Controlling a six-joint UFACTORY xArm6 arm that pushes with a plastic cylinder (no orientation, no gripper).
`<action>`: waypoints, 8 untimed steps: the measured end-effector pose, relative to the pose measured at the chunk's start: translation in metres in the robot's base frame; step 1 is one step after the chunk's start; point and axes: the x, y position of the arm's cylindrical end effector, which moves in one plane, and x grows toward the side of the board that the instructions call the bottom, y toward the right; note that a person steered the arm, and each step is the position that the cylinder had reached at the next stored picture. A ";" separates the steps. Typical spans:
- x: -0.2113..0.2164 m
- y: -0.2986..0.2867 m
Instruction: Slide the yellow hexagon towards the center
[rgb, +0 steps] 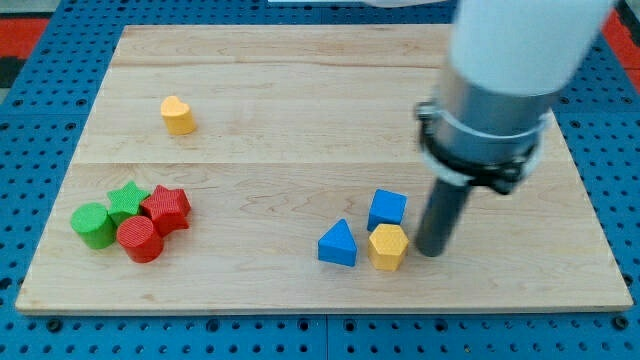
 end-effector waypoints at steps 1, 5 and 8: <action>0.011 -0.028; 0.015 -0.071; -0.035 -0.076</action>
